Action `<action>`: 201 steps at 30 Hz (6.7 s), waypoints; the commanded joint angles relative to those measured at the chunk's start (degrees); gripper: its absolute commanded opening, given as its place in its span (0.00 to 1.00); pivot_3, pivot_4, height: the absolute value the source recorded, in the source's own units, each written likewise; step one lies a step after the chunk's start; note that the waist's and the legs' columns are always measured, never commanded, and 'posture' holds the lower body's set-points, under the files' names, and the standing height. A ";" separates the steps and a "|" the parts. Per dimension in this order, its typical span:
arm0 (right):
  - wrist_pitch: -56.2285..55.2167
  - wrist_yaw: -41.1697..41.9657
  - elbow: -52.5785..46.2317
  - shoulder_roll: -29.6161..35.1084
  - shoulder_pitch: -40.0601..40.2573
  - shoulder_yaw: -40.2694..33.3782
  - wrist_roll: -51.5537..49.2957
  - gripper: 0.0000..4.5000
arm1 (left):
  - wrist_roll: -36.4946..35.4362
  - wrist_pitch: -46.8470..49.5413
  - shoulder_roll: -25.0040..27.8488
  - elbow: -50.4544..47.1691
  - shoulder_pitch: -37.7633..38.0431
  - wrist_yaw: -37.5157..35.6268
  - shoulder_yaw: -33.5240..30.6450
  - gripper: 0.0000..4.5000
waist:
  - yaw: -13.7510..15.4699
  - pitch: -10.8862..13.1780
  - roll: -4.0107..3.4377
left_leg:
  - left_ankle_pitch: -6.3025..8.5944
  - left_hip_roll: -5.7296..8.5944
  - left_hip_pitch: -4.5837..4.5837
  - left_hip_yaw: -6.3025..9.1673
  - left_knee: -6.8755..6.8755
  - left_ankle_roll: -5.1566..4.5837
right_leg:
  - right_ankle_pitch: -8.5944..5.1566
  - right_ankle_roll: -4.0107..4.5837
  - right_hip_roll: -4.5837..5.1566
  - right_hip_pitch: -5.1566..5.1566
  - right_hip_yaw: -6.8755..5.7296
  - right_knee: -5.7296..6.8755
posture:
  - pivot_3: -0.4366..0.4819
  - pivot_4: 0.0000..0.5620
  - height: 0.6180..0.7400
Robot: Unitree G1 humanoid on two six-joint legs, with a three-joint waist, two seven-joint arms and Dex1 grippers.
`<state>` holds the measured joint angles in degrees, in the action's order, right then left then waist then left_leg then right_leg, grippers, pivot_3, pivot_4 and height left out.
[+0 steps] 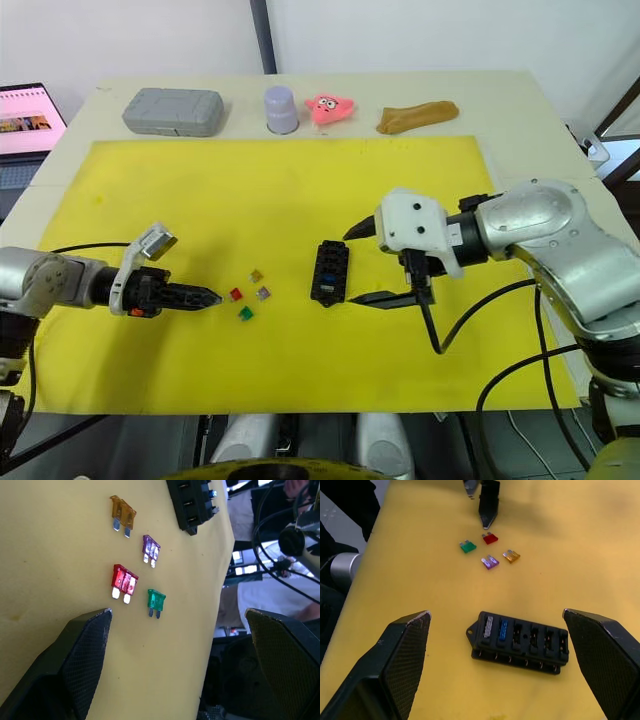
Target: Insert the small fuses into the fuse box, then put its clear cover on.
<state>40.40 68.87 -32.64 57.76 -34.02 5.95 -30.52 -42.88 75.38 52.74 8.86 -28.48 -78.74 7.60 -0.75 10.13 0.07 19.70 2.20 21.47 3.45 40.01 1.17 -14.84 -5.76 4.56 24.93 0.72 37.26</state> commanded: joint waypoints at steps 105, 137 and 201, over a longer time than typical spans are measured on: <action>4.43 -6.07 -4.17 -1.68 -0.58 1.94 -0.28 1.00 | 4.31 -8.23 -9.30 2.96 0.60 -0.35 1.88 0.65 | 0.28 -0.05 -0.04 | -0.04 0.07 -0.04 0.05 0.02 0.06 | 0.00 -0.01 0.09 -0.12 0.00 -0.05 | 0.48 0.27 1.00; 4.22 -6.11 -3.86 -1.80 -0.79 2.25 0.00 1.00 | 9.43 -12.90 -9.70 7.67 1.99 1.00 3.66 0.02 | 0.11 -0.08 -0.10 | -0.04 0.05 -0.08 0.05 0.00 0.04 | 0.00 -0.01 0.07 -0.12 0.01 -0.04 | 0.48 0.27 1.00; 51.95 -35.09 13.39 -21.00 -21.11 -13.11 -42.66 0.12 | -14.87 -9.39 -15.39 -22.77 -11.41 16.76 -10.90 0.00 | -0.07 0.00 0.05 | -0.06 0.00 0.06 0.03 -0.04 0.12 | 0.01 0.00 0.03 0.07 0.09 -0.03 | 0.48 0.27 1.00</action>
<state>92.07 34.05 -18.81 36.52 -53.97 -6.08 -71.39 -57.41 66.87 36.72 -13.44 -39.68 -61.93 -2.91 -0.83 10.13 0.12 19.63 2.21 21.53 3.48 39.97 1.29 -14.83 -5.77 4.59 25.00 0.82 37.22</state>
